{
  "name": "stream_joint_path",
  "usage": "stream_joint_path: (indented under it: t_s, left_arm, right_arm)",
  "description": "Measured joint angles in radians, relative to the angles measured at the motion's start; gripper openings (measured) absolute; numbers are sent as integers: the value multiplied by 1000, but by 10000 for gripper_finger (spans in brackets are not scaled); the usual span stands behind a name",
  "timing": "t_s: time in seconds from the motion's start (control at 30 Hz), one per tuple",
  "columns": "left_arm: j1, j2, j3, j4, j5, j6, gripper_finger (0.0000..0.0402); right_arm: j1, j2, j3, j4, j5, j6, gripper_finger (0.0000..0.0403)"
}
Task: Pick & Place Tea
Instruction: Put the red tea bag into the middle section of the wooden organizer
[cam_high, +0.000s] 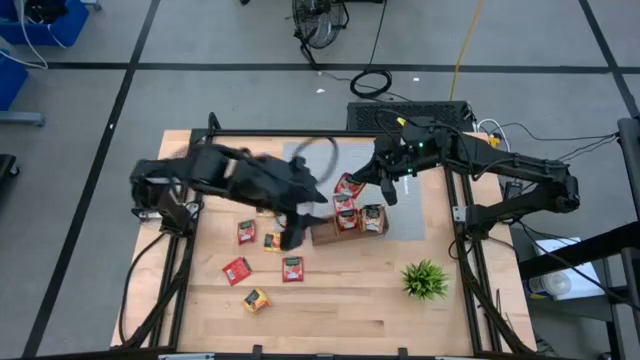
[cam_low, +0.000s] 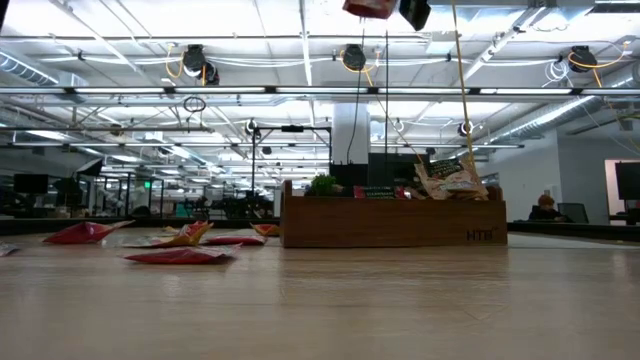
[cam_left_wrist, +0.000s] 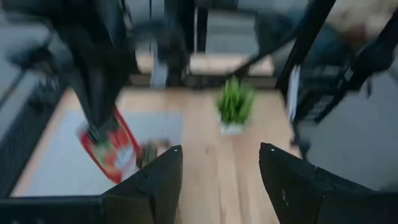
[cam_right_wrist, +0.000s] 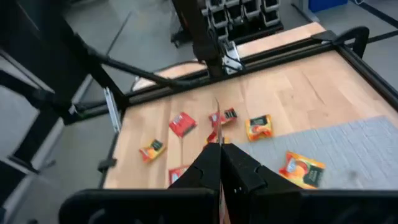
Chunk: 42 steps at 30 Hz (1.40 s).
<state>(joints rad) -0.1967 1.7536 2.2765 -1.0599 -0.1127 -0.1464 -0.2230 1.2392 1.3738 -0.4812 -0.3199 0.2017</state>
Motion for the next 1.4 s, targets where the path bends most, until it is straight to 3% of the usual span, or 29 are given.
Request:
stream_joint_path:
  t_s: [0.27,0.5,0.7,0.87,1.17,1.4]
  left_arm:
    - [0,-96,-56,185,-4,72,214]
    - [0,-250,-426,401,-11,72,214]
    - [1,-423,-761,741,-51,31,214]
    - [4,-545,-999,908,-82,-33,214]
    - [8,-668,-1268,1090,-134,-153,214]
    - [8,-681,-1359,1200,-143,-204,214]
  right_arm:
    - [2,61,41,-56,4,-134,0]
    - [2,86,41,-102,3,-186,0]
    - [2,115,41,-151,23,-276,0]
    - [22,167,40,-174,32,-374,0]
    - [50,280,37,-227,30,-492,0]
    - [59,301,-61,-108,31,-475,0]
